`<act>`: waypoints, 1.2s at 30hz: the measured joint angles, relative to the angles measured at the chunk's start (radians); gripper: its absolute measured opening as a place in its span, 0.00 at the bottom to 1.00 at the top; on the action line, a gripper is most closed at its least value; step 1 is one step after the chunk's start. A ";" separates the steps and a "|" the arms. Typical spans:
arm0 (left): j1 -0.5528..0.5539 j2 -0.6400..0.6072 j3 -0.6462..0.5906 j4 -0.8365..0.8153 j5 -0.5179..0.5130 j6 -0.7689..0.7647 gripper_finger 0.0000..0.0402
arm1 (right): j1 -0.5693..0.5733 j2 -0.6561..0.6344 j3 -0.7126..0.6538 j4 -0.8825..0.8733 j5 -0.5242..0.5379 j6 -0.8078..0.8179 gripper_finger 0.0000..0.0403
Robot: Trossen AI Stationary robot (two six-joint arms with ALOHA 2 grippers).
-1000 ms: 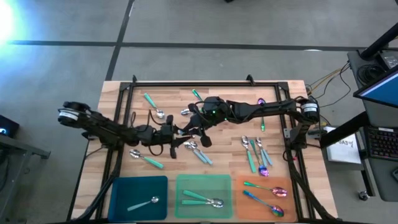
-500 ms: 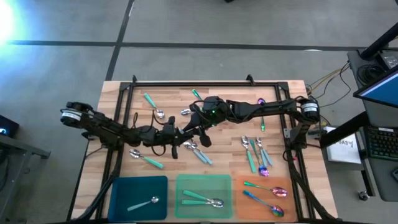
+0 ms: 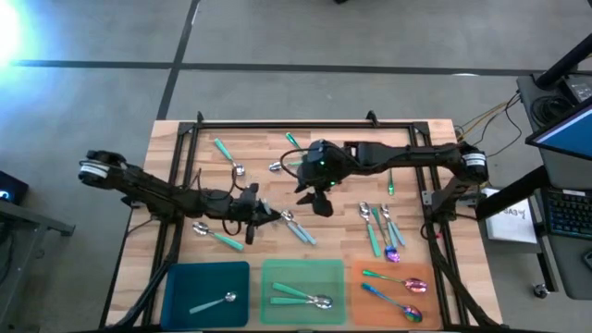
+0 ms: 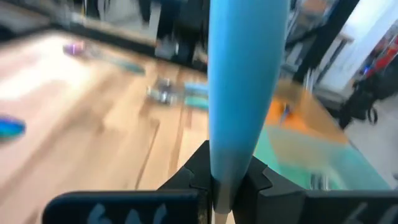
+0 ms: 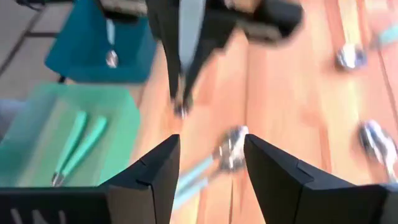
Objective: Sort silverware by color (type)
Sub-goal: Put the light blue spoon into the blue bin
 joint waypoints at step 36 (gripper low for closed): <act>-0.712 0.026 0.499 -1.472 0.184 -1.176 0.10 | 0.035 -0.039 -0.066 -0.443 0.265 0.257 0.33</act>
